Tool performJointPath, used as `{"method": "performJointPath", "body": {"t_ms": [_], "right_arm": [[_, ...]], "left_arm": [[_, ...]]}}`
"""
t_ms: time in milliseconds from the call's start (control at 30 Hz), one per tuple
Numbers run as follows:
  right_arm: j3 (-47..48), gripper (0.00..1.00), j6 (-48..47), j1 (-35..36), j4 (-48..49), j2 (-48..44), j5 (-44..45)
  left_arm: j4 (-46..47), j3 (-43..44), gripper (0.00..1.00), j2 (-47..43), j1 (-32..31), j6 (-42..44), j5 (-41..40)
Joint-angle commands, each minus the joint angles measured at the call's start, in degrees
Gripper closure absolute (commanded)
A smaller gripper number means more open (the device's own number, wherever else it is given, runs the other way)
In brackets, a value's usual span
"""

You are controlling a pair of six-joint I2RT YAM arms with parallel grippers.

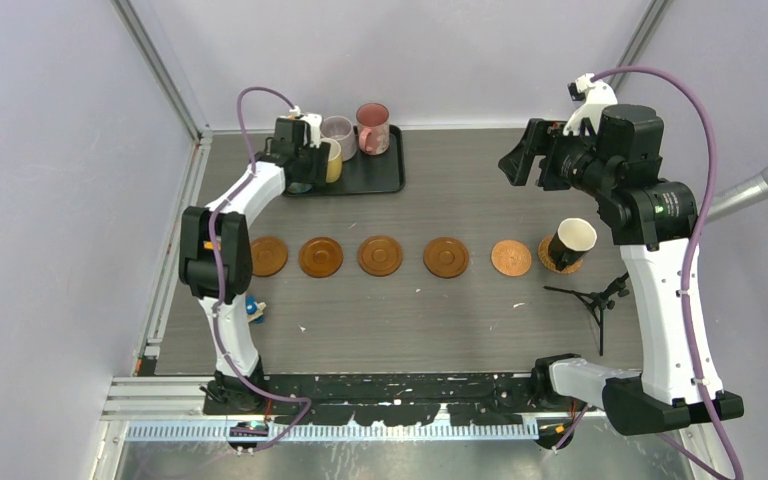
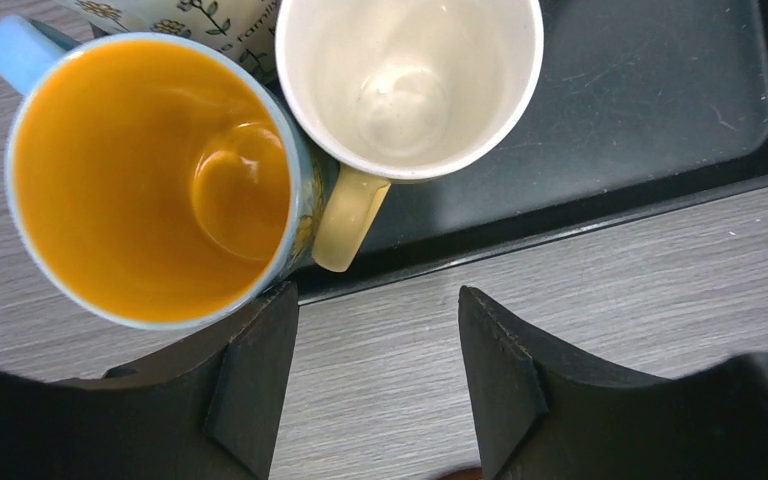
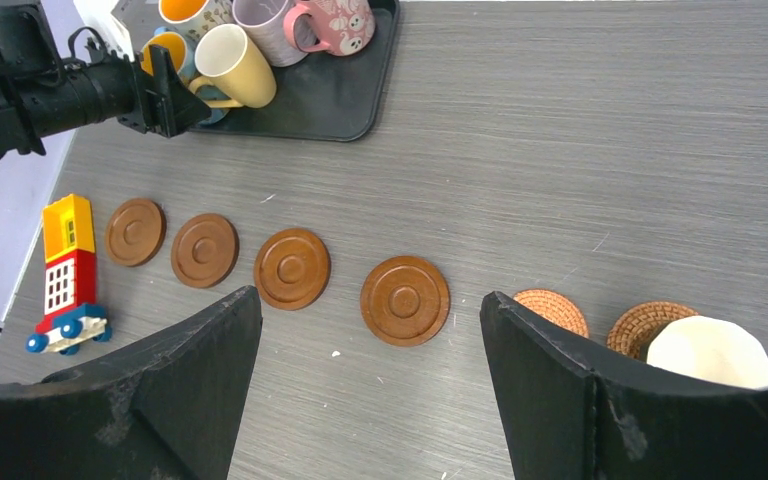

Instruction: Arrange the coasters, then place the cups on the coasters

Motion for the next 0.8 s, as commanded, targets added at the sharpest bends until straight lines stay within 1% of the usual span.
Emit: {"method": "performJointPath", "body": {"t_ms": [0, 267, 367, 467, 667, 767], "right_arm": [[0.60, 0.15, -1.11, 0.29, 1.02, -0.45, 1.22], [1.70, 0.15, -1.70, 0.29, 0.06, -0.17, 1.73], [1.89, 0.15, -1.82, 0.26, -0.08, -0.07, 1.78], [1.94, 0.15, -1.83, 0.26, -0.11, -0.07, 1.82], [1.69, 0.15, -2.00, 0.29, -0.27, -0.51, 2.06], [1.78, 0.15, -2.16, 0.28, -0.26, -0.43, 2.06]], "left_arm": [[6.56, -1.21, 0.38, 0.74, 0.28, 0.80, -1.98], [11.15, -2.09, 0.36, 2.96, 0.30, 3.42, -1.64], [12.23, -1.80, 0.36, 3.86, 0.23, 4.07, 0.73], [11.32, -0.57, 0.41, 4.88, 0.21, 4.05, 2.58], [11.25, -0.15, 0.57, 5.72, 0.21, 4.23, 4.38], [10.91, 0.93, 0.59, 6.71, 0.05, 4.31, 4.26]]}}
